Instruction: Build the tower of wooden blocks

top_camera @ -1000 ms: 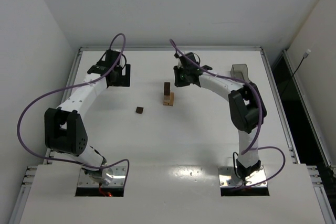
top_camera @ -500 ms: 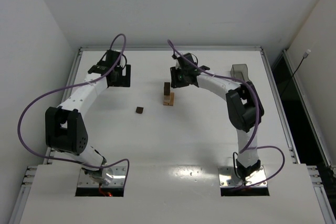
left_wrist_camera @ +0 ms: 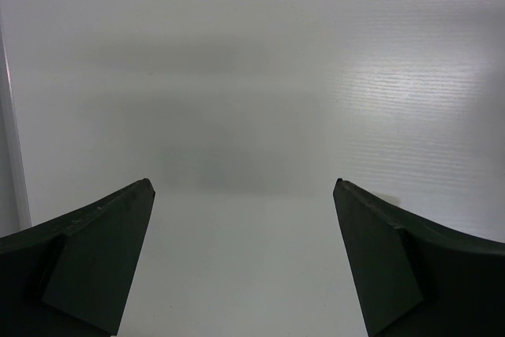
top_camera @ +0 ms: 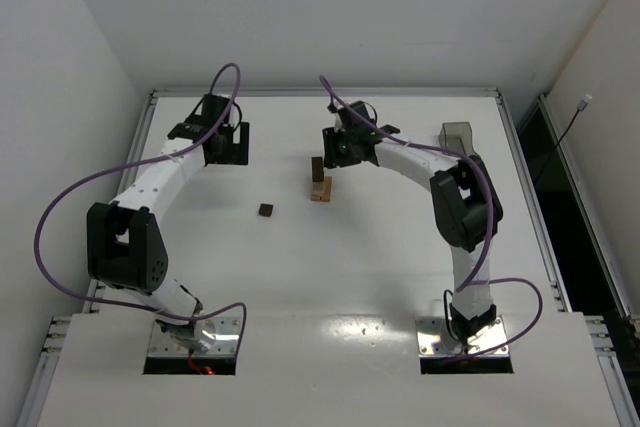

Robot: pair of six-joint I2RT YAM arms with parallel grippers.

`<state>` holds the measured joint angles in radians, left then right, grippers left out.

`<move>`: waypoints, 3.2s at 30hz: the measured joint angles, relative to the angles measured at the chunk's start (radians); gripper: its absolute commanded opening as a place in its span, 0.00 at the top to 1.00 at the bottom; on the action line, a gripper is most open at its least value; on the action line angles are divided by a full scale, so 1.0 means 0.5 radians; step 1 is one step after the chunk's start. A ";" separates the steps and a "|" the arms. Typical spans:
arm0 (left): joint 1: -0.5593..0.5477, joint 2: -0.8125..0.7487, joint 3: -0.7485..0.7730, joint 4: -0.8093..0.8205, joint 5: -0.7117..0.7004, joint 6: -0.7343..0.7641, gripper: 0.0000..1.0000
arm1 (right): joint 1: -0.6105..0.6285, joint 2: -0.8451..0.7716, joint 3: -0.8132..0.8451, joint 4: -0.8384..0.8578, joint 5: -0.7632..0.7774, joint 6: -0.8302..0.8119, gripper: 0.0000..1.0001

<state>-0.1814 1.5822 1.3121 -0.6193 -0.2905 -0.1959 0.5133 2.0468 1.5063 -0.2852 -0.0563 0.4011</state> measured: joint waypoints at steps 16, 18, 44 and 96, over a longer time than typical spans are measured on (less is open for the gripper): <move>-0.059 -0.153 -0.323 -0.010 0.178 0.032 0.48 | -0.084 -0.294 -0.302 -0.031 0.272 0.060 0.88; -0.112 -0.195 -0.429 -0.036 0.285 0.056 0.44 | -0.137 -0.424 -0.388 -0.028 0.280 0.034 0.82; -0.326 0.250 -0.283 -0.047 0.748 0.052 0.34 | -0.525 -1.096 -0.955 0.044 0.295 -0.183 0.74; -0.394 0.645 -0.091 -0.022 0.562 -0.044 0.84 | -0.594 -1.014 -0.894 0.045 0.269 -0.198 0.74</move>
<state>-0.3782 1.9049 1.2667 -0.6304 -0.0097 -0.2180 0.2161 1.5398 1.0592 -0.2626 0.0784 0.3023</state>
